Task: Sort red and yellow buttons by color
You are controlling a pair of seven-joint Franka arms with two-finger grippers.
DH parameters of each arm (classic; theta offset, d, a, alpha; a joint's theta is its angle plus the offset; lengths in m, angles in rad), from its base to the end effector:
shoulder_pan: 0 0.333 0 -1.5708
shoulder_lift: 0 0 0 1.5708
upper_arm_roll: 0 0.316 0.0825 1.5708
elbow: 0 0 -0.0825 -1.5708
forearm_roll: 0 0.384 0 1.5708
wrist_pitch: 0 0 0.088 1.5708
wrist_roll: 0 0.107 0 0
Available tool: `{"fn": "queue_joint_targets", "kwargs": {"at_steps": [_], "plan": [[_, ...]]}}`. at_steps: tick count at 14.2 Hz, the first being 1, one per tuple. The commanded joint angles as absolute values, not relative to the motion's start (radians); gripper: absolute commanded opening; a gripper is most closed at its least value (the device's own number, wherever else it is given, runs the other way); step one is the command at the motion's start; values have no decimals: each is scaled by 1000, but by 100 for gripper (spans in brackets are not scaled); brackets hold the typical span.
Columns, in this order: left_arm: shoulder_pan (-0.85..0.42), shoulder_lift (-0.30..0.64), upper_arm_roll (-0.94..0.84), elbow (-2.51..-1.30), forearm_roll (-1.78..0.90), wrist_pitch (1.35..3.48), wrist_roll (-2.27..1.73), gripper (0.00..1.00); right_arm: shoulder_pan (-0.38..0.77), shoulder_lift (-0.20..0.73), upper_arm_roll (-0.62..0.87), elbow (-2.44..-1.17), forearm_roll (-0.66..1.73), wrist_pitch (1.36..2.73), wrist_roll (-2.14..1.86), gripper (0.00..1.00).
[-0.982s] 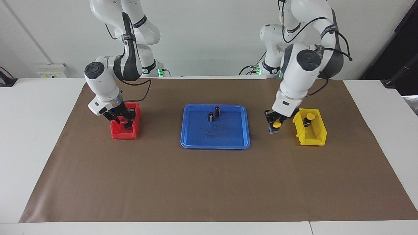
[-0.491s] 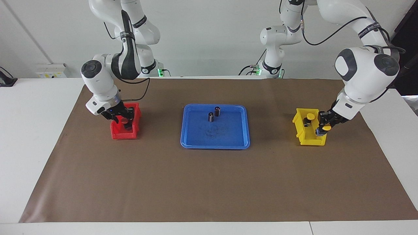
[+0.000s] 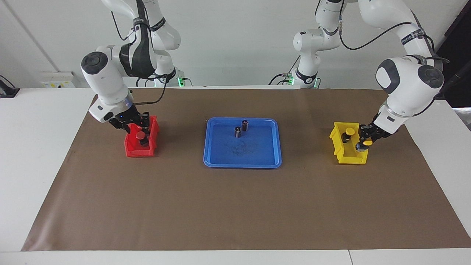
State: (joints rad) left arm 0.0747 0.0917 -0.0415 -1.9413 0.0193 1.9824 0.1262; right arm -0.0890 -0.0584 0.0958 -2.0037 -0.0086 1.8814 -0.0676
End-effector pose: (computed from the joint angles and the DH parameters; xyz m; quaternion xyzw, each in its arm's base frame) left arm 0.5737 0.0207 0.4315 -0.9984 0.0505 0.0257 0.0048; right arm 0.5325 0.0037 0.4770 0.9987 0.0384 -0.0323 0.0059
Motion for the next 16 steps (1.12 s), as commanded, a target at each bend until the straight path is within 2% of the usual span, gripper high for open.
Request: {"fn": "queue_joint_targets", "kwargs": {"at_steps": [1,2,3,8,11,14,16], "plan": [[89,28,-51,-2039,28,2020,138,1,-97,-57,98,-1858,8,1734,-61,70],[89,19,-51,-2052,28,2038,138,1,-97,-55,98,-1818,8,1697,-61,78],[89,17,-51,-2068,28,2058,135,1,-95,-54,98,-1778,6,1646,-61,100],[78,49,-51,-2072,28,2132,130,1,-133,-48,91,-1641,-6,1467,-61,100],[77,49,-51,-2106,26,2175,129,1,-114,-51,65,-1641,-9,1456,-61,100],[74,55,-51,-2117,25,2200,127,1,-91,-14,39,-1632,-14,1463,-57,100],[74,72,-52,-2123,25,2223,118,1,-81,-11,9,-1629,-14,1502,-58,100]]}}
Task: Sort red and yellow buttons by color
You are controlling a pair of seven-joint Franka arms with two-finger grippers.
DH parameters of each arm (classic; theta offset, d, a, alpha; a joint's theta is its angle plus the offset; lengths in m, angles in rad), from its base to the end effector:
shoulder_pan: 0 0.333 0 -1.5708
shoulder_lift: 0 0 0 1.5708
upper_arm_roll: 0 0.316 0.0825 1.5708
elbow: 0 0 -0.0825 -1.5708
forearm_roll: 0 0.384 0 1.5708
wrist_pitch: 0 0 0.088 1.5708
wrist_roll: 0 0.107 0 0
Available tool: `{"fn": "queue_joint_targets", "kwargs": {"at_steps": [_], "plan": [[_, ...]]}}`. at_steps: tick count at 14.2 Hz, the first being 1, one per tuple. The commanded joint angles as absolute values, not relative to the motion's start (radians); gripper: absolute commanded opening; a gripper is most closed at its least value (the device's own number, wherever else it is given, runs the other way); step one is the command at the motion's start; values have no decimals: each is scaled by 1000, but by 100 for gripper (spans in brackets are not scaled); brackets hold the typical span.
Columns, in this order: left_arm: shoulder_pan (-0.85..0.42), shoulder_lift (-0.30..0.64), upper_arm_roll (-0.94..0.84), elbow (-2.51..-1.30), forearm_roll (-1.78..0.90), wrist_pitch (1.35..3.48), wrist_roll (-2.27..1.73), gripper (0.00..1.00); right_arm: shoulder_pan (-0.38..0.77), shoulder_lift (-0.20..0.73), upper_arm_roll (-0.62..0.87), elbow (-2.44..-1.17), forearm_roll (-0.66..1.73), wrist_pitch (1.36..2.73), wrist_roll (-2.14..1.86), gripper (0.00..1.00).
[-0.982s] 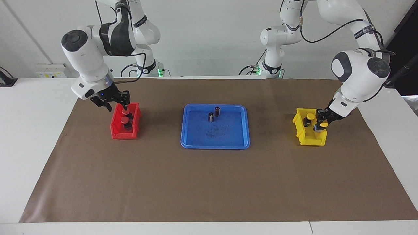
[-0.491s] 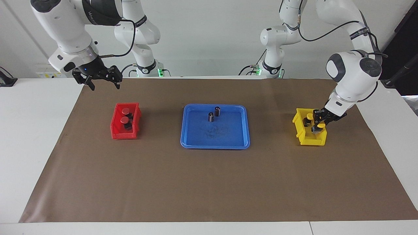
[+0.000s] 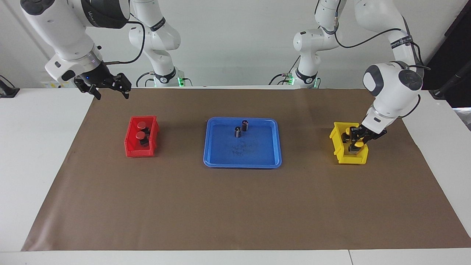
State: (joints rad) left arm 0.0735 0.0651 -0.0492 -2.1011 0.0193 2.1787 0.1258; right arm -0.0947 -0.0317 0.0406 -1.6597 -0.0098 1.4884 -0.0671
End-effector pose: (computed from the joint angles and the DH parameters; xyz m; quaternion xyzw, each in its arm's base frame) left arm 0.5562 0.0145 0.3901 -0.9984 0.0561 -0.0058 0.0068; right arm 0.5320 -0.0296 0.5937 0.9975 0.0064 -0.0700 0.0013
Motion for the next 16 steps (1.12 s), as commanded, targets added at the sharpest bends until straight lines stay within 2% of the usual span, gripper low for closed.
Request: {"fn": "queue_joint_targets", "kwargs": {"at_steps": [1,8,9,10,11,12,16], "plan": [[72,75,-52,-2125,25,2236,118,1,-63,-9,-6,-1628,-14,1500,-57,100],[63,92,-52,-2163,25,2293,104,3,-75,-40,-11,-1626,-12,1502,-58,100],[60,92,-54,-2163,25,2293,106,13,-74,-41,-11,-1628,-12,1502,-58,100],[57,94,-52,-2157,25,2287,106,30,-72,-41,-11,-1629,-12,1503,-57,100],[57,94,-52,-2154,25,2283,106,38,-71,-41,-11,-1632,-12,1505,-57,100],[57,92,-54,-2152,25,2280,104,42,-69,-41,-11,-1632,-12,1503,-57,100],[57,81,-54,-2135,25,2238,106,42,-63,-44,-8,-1635,-12,1506,-55,100]]}}
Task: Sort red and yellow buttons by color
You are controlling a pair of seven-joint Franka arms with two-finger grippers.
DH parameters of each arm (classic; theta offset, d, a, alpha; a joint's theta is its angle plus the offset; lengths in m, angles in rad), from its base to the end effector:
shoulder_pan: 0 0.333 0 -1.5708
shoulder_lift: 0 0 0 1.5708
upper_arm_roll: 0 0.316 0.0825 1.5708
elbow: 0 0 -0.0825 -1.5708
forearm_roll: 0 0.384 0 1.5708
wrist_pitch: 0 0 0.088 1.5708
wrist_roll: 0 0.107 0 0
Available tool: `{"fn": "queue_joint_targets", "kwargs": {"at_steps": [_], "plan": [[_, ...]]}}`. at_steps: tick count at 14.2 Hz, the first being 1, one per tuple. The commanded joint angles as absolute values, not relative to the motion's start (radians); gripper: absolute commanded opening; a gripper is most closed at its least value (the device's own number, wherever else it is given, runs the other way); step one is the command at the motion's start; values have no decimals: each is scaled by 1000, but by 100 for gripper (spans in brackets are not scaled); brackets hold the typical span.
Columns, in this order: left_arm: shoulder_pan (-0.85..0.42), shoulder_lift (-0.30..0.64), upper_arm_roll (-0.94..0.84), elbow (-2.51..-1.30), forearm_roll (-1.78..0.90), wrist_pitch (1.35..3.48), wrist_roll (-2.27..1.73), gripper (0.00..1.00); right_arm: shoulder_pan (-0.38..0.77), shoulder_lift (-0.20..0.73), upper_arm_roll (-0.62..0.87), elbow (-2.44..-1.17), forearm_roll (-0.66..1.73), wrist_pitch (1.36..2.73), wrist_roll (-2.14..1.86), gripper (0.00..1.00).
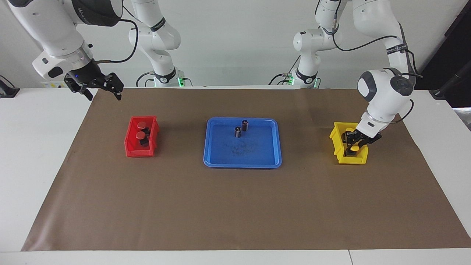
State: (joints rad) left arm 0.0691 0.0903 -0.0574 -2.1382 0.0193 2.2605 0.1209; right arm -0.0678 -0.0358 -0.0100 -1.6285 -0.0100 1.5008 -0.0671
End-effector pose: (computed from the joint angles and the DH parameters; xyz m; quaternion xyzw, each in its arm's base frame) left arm 0.5563 0.0073 0.3668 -0.9980 0.0604 -0.0157 0.0060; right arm 0.5329 -0.0428 0.6112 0.9989 -0.0055 -0.0462 0.0015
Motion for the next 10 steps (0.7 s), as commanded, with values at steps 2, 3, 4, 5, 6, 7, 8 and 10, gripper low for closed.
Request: {"fn": "queue_joint_targets", "kwargs": {"at_steps": [2,3,4,5,6,7,8,10], "plan": [[57,83,-54,-2132,25,2235,106,50,-64,-46,-6,-1637,-12,1511,-55,100],[57,81,-54,-2132,25,2233,106,51,-66,-46,-6,-1637,-12,1511,-55,100],[57,78,-54,-2131,25,2230,106,56,-67,-46,-6,-1637,-12,1509,-55,100],[58,78,-54,-2123,25,2218,106,59,-69,-46,-8,-1637,-12,1508,-55,100],[58,78,-52,-2117,25,2208,107,60,-71,-46,-6,-1637,-12,1508,-55,100],[58,78,-52,-2112,25,2203,107,62,-71,-46,-6,-1637,-12,1511,-55,100],[58,75,-54,-2111,25,2197,106,62,-69,-46,-6,-1637,-12,1511,-54,100],[58,71,-52,-2088,25,2159,107,62,-67,-46,-6,-1637,-12,1511,-55,100]]}}
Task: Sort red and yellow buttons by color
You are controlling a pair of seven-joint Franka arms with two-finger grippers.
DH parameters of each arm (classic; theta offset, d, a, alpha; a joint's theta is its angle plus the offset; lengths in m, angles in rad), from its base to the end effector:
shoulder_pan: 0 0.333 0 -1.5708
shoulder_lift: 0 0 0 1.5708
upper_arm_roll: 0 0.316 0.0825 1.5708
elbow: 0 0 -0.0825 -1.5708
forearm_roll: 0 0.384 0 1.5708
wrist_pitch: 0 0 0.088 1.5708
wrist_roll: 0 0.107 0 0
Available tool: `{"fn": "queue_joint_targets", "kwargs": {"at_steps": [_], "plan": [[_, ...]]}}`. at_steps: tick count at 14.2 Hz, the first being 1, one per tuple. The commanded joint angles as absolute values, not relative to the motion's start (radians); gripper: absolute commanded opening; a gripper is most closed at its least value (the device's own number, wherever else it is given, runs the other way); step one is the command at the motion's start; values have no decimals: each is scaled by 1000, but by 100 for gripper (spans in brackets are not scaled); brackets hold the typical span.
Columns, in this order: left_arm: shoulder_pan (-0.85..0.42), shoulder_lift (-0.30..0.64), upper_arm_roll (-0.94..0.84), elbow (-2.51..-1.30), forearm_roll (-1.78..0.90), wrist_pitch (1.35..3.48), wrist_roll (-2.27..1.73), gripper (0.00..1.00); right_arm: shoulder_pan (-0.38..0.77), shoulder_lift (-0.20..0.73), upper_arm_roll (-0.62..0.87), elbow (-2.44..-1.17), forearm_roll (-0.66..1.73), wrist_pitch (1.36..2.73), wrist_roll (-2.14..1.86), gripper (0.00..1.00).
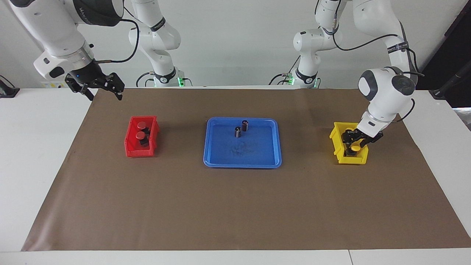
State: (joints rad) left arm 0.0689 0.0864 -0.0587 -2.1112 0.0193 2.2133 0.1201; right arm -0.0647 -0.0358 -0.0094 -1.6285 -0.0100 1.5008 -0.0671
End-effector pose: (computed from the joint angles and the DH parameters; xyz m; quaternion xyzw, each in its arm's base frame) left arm 0.5585 0.0067 0.3768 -0.9981 0.0605 -0.0076 0.0058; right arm 0.5331 -0.0408 0.6112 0.9989 -0.0036 -0.0462 0.0016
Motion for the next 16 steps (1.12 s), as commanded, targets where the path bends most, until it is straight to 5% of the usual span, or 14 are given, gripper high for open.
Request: {"fn": "queue_joint_targets", "kwargs": {"at_steps": [1,6,9,16], "plan": [[58,71,-52,-2066,25,2126,106,62,-67,-46,-6,-1637,-12,1511,-55,100],[72,-9,-51,-1980,25,1961,113,75,-66,-45,-6,-1637,-12,1511,-54,100],[75,-92,-51,-1964,25,1878,115,100,-64,-46,-6,-1637,-12,1513,-54,100],[58,-89,-129,-1689,28,1557,104,100,-66,-46,-6,-1637,-12,1511,-55,100]]}}
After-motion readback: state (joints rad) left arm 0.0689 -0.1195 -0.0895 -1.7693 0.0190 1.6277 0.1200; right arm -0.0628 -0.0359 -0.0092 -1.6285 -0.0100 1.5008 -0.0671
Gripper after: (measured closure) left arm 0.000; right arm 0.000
